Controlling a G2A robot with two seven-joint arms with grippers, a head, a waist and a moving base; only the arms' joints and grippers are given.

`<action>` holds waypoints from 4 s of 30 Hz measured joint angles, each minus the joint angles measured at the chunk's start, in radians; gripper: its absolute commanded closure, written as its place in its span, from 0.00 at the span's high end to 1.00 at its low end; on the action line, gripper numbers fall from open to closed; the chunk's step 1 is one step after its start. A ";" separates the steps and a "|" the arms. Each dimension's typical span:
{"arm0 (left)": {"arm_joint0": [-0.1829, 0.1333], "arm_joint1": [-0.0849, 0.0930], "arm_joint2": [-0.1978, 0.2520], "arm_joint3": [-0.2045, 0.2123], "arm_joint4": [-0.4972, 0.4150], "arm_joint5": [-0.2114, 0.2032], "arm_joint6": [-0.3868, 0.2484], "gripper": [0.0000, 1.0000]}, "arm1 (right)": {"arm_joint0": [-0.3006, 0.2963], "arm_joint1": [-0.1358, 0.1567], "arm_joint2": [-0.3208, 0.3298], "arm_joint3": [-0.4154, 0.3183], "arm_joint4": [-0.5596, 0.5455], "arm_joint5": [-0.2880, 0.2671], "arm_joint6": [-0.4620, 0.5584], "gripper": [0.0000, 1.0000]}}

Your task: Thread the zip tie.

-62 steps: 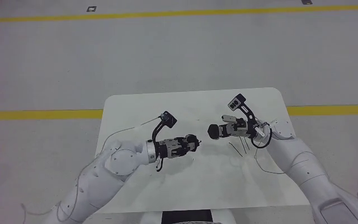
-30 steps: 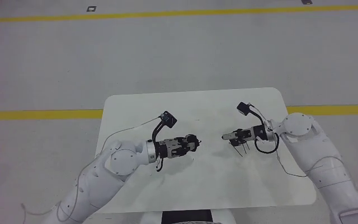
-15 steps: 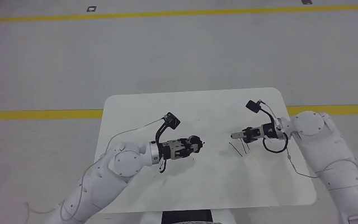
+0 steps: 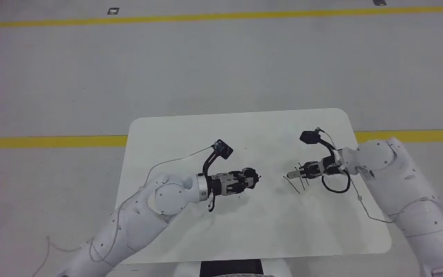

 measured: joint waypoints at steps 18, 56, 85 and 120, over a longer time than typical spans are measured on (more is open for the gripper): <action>0.000 0.000 0.000 0.000 0.000 0.000 0.000 0.00 | 0.041 0.038 -0.149 0.011 -0.152 -0.122 0.026 1.00; 0.000 0.000 0.000 0.000 0.000 0.000 0.000 0.00 | 0.022 0.026 -0.174 0.043 -0.159 -0.124 -0.157 1.00; 0.000 0.000 0.000 0.000 0.000 0.000 0.000 0.00 | -0.011 0.034 -0.148 0.015 -0.239 -0.054 -0.203 0.33; 0.000 0.000 0.000 0.000 0.000 0.000 0.000 0.00 | -0.004 0.018 -0.176 0.039 -0.321 0.006 -0.235 0.20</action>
